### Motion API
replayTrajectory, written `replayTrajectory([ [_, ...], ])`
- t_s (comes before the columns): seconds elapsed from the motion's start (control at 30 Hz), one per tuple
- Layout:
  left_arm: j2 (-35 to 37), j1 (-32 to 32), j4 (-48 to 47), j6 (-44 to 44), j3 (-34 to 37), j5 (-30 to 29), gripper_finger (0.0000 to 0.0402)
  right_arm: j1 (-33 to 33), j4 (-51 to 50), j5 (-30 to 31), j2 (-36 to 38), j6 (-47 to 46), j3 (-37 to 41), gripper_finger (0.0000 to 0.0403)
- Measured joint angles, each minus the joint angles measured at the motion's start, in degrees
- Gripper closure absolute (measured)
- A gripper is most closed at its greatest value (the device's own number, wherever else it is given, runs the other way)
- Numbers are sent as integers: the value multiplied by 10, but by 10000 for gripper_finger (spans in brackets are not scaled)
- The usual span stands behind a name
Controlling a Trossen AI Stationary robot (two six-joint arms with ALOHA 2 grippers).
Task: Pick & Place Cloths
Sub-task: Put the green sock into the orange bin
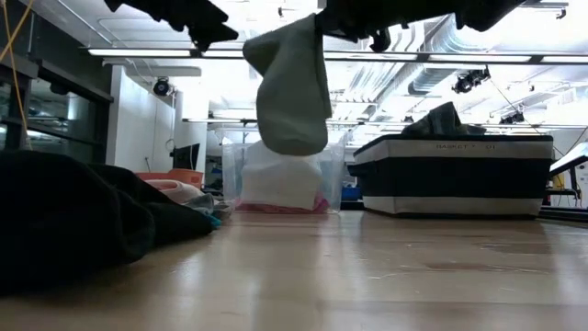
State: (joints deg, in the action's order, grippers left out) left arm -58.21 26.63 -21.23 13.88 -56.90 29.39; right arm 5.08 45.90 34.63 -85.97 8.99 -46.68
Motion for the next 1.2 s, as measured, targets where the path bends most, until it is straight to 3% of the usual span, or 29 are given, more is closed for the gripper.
replayTrajectory([
  [0.33, -41, -94, 59, 100, 0, -10, 174, -12, 27, 28, 0, -15, 0, 399],
  [0.63, -88, -125, 100, 101, 0, -161, 174, -14, 28, 11, 0, -19, 0, 399],
  [0.9, -119, -125, 152, 121, 0, -172, 174, -17, 19, -12, 0, -58, 0, 399],
  [1.2, -144, -125, 209, 129, 0, -171, 174, -18, 14, -98, 0, -91, 0, 399],
])
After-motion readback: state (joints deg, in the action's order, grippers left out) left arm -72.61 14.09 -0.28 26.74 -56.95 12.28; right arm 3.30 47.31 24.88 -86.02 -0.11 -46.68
